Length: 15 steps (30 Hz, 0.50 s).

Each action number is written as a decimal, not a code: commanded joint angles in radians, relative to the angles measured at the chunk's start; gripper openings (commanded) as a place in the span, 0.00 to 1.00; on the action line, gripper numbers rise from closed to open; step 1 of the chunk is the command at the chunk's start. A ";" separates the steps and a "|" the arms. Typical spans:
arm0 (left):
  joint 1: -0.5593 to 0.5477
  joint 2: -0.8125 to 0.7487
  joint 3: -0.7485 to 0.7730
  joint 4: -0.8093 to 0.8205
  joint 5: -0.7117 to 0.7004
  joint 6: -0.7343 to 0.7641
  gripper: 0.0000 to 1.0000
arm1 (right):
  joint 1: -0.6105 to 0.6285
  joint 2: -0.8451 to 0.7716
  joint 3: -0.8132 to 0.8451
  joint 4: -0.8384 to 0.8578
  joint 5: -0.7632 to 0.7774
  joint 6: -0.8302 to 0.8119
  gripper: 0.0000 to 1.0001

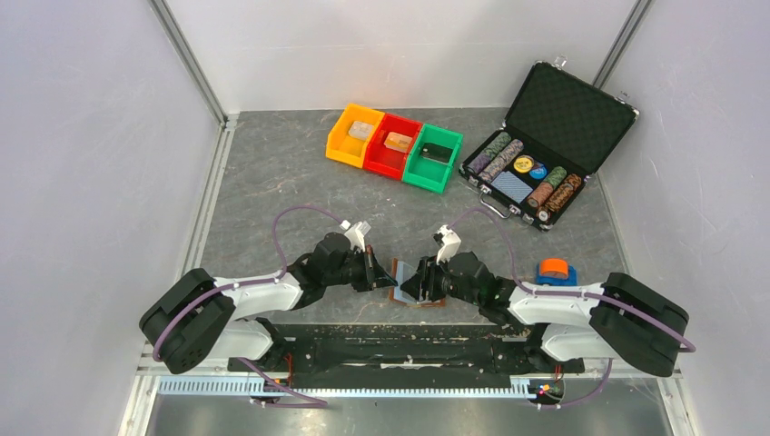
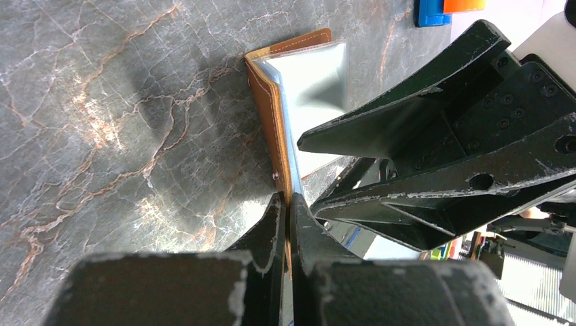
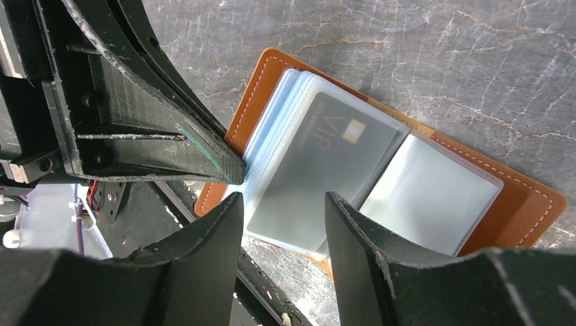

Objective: Take the credit cards out of the card holder
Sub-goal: Remove the credit card from the card holder.

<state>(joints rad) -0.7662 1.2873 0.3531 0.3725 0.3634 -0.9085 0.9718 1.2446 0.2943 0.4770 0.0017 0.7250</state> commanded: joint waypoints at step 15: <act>-0.005 -0.032 -0.008 0.042 -0.008 -0.032 0.02 | 0.011 -0.019 0.039 -0.058 0.065 -0.010 0.38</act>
<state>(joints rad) -0.7662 1.2869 0.3531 0.3725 0.3630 -0.9085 0.9783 1.2537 0.2977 0.4442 0.0189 0.7246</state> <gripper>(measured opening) 0.044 0.389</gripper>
